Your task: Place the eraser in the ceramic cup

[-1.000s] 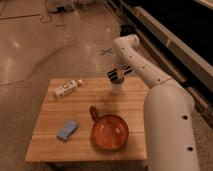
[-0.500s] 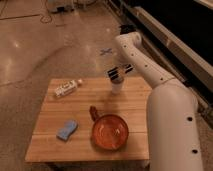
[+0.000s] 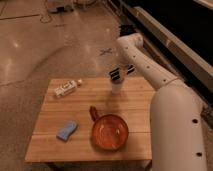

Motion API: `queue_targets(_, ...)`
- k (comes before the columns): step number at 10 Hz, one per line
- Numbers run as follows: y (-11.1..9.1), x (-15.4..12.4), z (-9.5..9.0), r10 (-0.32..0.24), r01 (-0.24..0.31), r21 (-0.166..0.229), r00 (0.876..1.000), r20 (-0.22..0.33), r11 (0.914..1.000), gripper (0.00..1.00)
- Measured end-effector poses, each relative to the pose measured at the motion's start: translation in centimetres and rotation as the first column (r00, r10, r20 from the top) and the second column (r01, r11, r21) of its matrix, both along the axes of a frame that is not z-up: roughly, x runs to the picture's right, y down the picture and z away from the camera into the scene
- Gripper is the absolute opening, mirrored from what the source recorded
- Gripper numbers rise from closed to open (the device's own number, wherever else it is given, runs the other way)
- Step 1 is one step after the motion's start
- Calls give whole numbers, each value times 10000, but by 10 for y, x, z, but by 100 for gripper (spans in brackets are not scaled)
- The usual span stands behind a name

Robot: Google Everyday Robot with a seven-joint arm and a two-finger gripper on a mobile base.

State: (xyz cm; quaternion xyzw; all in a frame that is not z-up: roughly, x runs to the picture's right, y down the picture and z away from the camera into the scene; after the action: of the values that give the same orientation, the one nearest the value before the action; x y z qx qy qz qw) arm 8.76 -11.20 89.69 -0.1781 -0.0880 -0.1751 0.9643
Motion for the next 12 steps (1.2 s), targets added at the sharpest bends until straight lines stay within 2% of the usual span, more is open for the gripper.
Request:
queue_targets(2, 4, 0, 4, -31, 31, 16, 9999, 120, 10000, 24)
queue_targets(3, 0, -4, 2, -86, 87, -5, 9994, 332, 10000, 26)
queue_targets(5, -6, -19, -3, -219, 222, -26, 9972, 710, 9998, 47)
queue_targets(6, -7, -23, -3, -254, 258, -37, 9962, 834, 9997, 55)
queue_targets(8, -9, -22, -4, -335, 338, -12, 9949, 953, 9994, 76)
queue_targets(9, -10, -23, -4, -374, 377, -13, 9942, 1008, 9993, 80)
queue_targets(12, -12, -23, -8, -470, 474, -6, 9928, 1097, 9989, 80)
